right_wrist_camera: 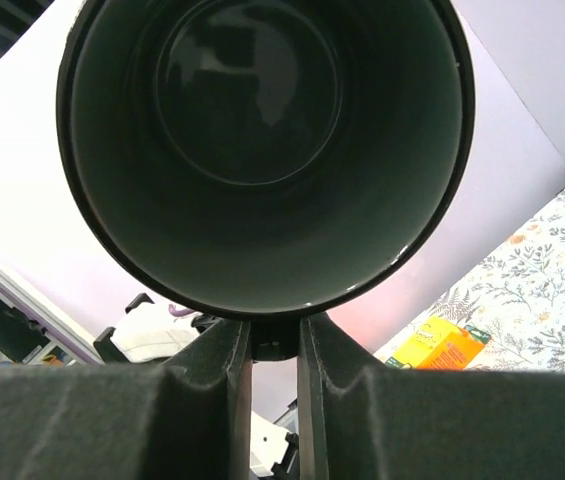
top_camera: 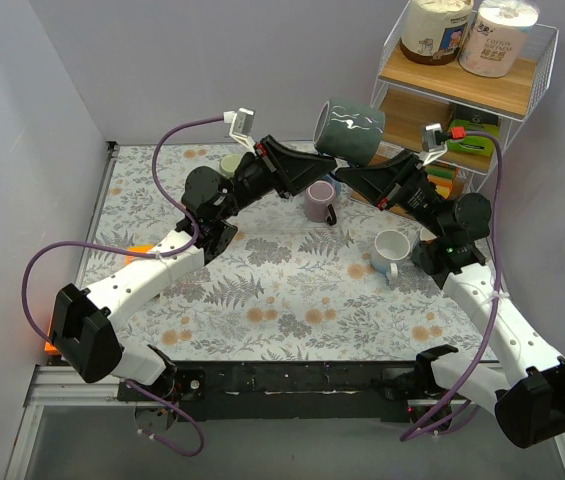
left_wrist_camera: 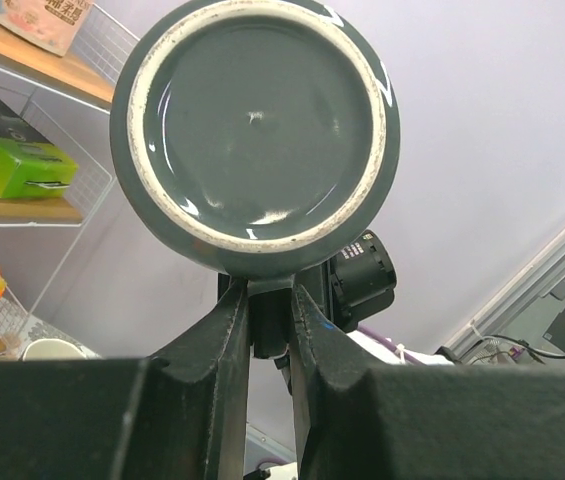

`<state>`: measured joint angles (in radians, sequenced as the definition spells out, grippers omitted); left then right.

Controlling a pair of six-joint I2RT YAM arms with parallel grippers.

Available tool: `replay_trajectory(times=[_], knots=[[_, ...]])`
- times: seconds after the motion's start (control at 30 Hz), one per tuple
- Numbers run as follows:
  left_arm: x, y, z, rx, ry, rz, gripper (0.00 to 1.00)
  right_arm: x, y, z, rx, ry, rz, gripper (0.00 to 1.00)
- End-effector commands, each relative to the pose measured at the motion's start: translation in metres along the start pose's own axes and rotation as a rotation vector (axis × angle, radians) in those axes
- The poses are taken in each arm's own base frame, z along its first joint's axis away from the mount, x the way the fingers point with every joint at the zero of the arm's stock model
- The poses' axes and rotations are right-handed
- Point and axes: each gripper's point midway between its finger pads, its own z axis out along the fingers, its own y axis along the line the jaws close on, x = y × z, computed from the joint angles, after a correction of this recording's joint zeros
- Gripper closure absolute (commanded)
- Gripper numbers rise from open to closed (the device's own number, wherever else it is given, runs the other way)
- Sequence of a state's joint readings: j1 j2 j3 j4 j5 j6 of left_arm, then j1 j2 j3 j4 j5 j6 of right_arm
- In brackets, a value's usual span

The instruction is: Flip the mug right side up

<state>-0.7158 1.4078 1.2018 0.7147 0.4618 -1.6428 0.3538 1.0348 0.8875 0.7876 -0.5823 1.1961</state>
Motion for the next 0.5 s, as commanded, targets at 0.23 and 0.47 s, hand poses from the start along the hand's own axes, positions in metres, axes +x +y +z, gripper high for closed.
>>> replay_trajectory(times=[0.23, 0.47], knots=[[-0.001, 0.002, -0.012, -0.083, -0.013, 0.035, 0.69, -0.027, 0.023, 0.007, -0.036, -0.082, -0.064, 0.99], [-0.008, 0.038, -0.029, -0.324, -0.057, 0.046, 0.45, -0.025, 0.008, 0.013, 0.000, -0.054, 0.014, 0.99]])
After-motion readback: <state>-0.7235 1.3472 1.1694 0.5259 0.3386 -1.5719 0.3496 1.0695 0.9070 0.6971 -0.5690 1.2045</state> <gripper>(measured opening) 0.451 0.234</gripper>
